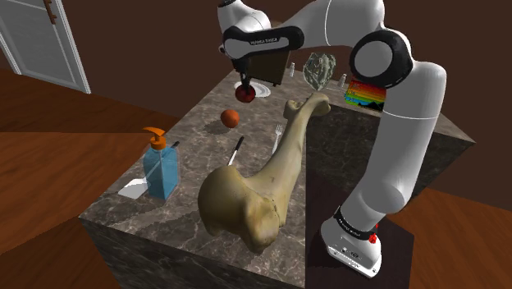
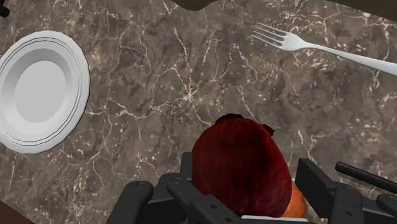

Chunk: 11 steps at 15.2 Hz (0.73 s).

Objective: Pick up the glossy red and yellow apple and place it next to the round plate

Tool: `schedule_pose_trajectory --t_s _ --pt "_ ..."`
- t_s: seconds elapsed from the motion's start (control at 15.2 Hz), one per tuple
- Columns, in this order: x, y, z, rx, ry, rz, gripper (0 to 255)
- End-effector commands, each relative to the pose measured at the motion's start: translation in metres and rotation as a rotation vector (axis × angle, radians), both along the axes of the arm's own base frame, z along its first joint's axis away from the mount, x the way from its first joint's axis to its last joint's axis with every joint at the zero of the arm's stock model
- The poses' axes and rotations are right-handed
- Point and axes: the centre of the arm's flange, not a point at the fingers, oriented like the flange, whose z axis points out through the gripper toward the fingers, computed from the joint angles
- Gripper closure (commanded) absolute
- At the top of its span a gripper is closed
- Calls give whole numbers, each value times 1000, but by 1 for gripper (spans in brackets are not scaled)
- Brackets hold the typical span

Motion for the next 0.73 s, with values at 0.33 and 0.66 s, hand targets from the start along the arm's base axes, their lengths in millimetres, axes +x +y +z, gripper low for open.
schedule_pose_trajectory --t_s 0.33,0.66 --pt "3 -93 -8 0 -1 2 255" --pt "4 -158 -15 0 -1 2 255"
